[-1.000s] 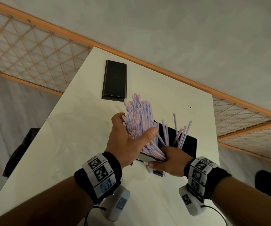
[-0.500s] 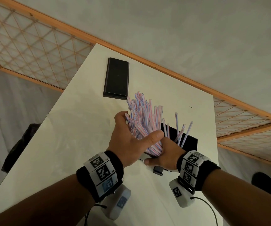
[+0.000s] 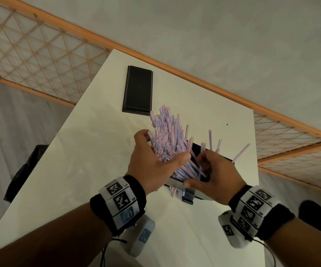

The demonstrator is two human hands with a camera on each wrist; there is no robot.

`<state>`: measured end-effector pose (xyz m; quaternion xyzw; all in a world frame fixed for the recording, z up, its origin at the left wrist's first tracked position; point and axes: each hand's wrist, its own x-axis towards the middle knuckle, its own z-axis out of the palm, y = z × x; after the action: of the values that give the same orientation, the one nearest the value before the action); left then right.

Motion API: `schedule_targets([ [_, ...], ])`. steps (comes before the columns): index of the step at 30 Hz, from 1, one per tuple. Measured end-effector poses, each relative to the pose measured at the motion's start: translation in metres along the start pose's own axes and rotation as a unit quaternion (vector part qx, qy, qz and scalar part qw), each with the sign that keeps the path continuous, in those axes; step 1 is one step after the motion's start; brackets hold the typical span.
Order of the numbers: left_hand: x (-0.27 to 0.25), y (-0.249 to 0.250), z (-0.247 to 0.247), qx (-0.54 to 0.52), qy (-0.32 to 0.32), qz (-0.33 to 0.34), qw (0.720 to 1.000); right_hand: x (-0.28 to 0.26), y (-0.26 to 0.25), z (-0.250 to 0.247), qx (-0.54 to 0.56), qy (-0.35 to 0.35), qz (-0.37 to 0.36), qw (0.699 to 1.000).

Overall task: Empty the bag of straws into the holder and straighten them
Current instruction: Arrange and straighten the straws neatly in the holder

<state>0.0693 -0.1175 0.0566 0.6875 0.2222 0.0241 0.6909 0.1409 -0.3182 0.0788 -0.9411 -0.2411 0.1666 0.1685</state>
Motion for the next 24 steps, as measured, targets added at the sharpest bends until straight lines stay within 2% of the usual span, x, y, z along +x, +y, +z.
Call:
schedule_targets([
  [2, -0.001, 0.001, -0.001, -0.005, 0.001, 0.005, 1.0, -0.01, 0.007, 0.0, -0.025, -0.017, 0.014, 0.999],
  [4, 0.0, 0.001, 0.0, -0.018, 0.003, 0.007, 1.0, -0.015, 0.011, 0.006, -0.052, -0.094, 0.038, 0.993],
  [6, 0.0, 0.001, 0.001, -0.027, 0.001, 0.011, 1.0, -0.017, 0.014, 0.014, -0.055, -0.136, 0.04, 0.988],
  [9, -0.001, 0.002, 0.0, -0.033, -0.006, 0.012, 0.999, -0.012, 0.01, 0.021, -0.03, -0.142, 0.026, 0.989],
  [17, 0.0, 0.002, -0.001, -0.043, -0.011, 0.017, 0.999, 0.011, -0.002, 0.026, -0.013, -0.184, 0.088, 0.979],
  [24, -0.001, 0.002, 0.001, -0.055, -0.019, 0.027, 0.998, 0.032, -0.011, 0.028, -0.027, -0.257, 0.111, 0.96],
])
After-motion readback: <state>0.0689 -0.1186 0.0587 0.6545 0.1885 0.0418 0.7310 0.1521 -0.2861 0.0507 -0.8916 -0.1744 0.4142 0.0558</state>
